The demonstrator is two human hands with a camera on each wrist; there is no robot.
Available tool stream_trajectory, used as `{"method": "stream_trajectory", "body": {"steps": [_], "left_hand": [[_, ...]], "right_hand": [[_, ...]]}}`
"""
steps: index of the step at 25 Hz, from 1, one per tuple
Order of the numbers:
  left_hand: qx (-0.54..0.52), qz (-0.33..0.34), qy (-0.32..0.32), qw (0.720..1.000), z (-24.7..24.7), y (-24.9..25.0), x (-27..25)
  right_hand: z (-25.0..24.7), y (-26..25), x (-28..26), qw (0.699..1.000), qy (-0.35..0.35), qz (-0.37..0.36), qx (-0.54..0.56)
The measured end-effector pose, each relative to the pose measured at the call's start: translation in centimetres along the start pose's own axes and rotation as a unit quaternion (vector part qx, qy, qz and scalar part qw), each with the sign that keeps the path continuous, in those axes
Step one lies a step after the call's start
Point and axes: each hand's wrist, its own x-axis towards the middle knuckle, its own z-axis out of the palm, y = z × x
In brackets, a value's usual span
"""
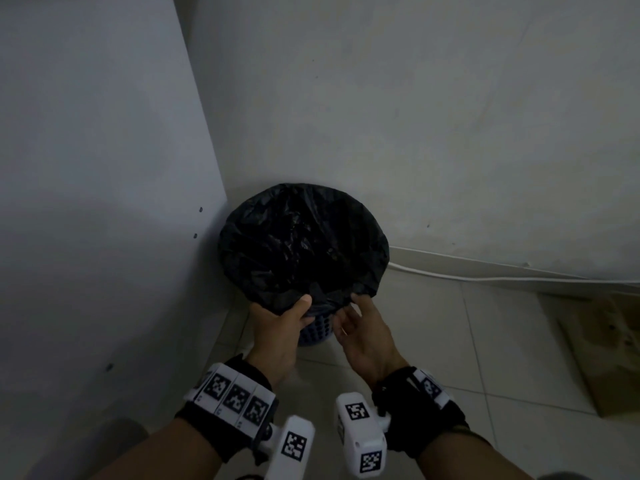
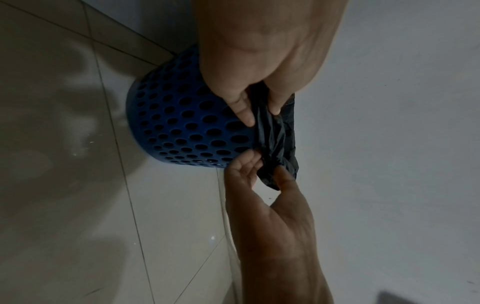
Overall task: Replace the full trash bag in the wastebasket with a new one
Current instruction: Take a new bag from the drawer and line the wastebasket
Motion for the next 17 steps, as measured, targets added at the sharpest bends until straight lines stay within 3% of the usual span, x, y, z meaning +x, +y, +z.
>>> {"method": "stream_trajectory", "body": {"steps": [4, 8, 12, 15, 17], "left_hand": [[0.005, -0.013, -0.008, 1.000, 0.2, 0.4, -0.1], [-0.029, 0.000, 0.041, 0.999, -0.3, 3.0, 0.1], [0.149, 0.020, -0.038, 0.988, -1.2, 4.5, 1.4], [0.235, 0.097, 0.023, 0.967, -1.1, 3.5, 1.7], [0.252, 0.150, 0.054, 0.955, -1.0, 3.0, 1.4]], "right_hand": [[0.1, 0.3, 0.4, 0.999, -0.019, 0.025, -0.012], [0.1, 1.9, 0.9, 0.999, -0.024, 0.013, -0.044], [0.9, 3.1, 0.5, 0.999, -0.023, -0.003, -0.039], [1.5, 3.1, -0.4, 0.997, -0.017, -0.023, -0.065], [1.7, 1.8, -1.8, 0.985, -0.035, -0.034, -0.165]]}}
